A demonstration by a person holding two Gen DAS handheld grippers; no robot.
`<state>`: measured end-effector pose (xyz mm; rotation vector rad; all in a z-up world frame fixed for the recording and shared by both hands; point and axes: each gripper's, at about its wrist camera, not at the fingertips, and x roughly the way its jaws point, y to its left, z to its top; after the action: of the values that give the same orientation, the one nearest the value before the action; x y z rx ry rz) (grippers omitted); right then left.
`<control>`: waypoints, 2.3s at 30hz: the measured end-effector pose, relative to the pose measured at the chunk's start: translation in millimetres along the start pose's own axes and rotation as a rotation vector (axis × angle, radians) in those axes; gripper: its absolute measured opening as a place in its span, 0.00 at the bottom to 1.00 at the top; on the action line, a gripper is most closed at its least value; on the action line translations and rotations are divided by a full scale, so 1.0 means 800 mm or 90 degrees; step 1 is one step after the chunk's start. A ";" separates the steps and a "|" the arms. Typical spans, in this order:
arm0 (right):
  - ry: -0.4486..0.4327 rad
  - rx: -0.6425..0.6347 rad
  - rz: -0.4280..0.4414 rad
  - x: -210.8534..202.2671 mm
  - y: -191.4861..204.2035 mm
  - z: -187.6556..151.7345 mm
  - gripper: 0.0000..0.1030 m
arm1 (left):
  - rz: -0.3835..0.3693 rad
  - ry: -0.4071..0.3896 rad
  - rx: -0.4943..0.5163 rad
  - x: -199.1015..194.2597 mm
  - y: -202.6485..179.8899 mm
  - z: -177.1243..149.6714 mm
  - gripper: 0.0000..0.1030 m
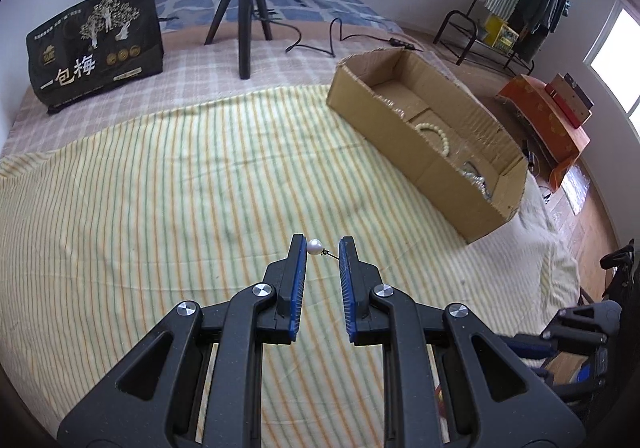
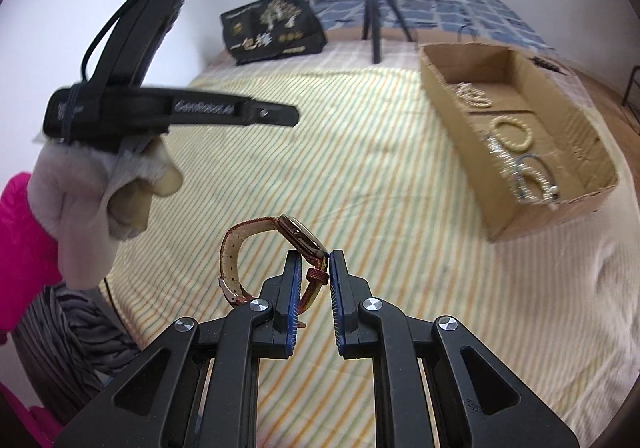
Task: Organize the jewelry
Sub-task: 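Carry the pearl earring and brown watch over the box and lower them inside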
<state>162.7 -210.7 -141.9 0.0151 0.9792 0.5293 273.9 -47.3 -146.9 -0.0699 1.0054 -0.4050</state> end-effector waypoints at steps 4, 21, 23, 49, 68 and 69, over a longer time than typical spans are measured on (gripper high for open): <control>-0.019 0.017 -0.018 -0.015 -0.023 0.011 0.12 | -0.008 -0.011 -0.005 -0.002 -0.007 0.010 0.15; -0.067 0.083 -0.108 -0.055 -0.123 0.061 0.12 | -0.039 -0.036 0.012 0.013 -0.051 0.064 0.15; -0.069 0.088 -0.115 -0.058 -0.134 0.065 0.12 | -0.042 -0.039 0.015 0.017 -0.056 0.072 0.15; -0.052 0.129 -0.187 -0.047 -0.241 0.087 0.12 | -0.053 -0.029 0.056 0.131 -0.134 0.178 0.15; -0.036 0.137 -0.187 -0.025 -0.263 0.091 0.12 | -0.057 -0.013 0.058 0.185 -0.164 0.216 0.15; -0.037 0.137 -0.188 -0.025 -0.263 0.091 0.12 | -0.057 -0.012 0.056 0.186 -0.164 0.217 0.15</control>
<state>299.7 -387.3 -136.3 0.0772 0.9580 0.1505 448.5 -244.3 -141.7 -0.0390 0.9661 -0.5294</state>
